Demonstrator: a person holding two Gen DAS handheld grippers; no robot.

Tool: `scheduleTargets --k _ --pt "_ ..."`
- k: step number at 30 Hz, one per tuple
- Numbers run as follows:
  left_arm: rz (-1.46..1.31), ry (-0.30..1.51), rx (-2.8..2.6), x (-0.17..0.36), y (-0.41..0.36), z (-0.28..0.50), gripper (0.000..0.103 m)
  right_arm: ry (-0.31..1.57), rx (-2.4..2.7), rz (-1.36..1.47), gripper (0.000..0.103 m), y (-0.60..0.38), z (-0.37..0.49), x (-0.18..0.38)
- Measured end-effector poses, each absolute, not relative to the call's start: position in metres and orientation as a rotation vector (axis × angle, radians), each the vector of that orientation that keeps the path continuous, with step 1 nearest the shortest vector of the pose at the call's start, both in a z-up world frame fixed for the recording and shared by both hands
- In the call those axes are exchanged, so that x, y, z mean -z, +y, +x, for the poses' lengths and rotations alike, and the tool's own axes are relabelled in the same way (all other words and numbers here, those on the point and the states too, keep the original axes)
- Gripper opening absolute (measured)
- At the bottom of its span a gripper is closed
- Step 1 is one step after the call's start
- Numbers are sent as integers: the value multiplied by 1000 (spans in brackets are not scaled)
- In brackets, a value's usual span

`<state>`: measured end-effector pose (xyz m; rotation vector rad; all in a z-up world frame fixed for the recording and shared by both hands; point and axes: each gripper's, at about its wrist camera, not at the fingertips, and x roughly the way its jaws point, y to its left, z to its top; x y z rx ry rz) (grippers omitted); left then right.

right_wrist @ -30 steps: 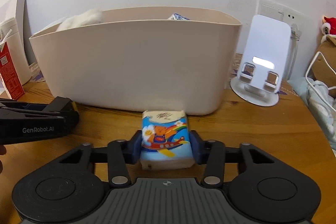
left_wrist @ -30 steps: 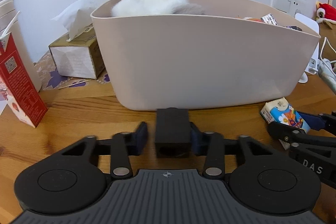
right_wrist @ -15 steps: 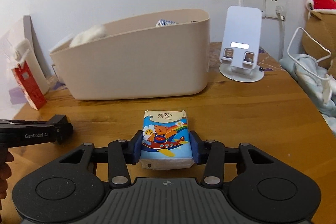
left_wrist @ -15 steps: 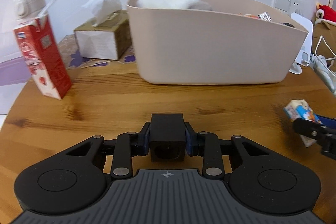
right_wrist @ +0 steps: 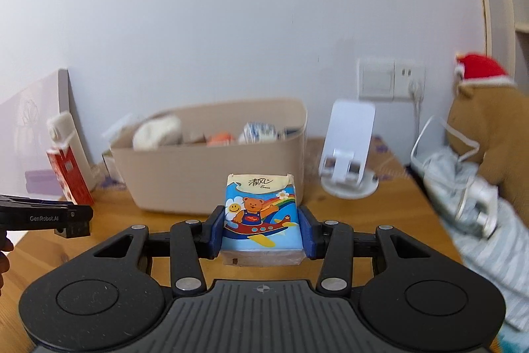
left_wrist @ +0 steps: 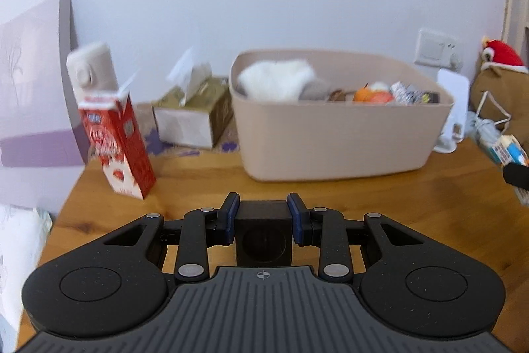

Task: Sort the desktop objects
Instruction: 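Lift the black cube and cartoon tissue packet up over the basket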

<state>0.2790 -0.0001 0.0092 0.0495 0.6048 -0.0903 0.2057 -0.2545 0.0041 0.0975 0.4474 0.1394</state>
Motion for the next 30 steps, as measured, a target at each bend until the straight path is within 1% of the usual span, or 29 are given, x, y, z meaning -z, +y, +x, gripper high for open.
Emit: scheduleTargets --k 10,20,24,30 --pt "138 459 89 -63 -18 267 32 345 -134 102 42 -265 203 -42" --pt "200 363 71 -102 -36 297 32 281 -127 91 42 -270 235 -83" --pt "207 348 71 -109 -43 315 32 258 -114 84 42 -269 252 -94" --pt "197 391 68 -105 -52 355 32 265 -102 74 42 -266 287 -94"
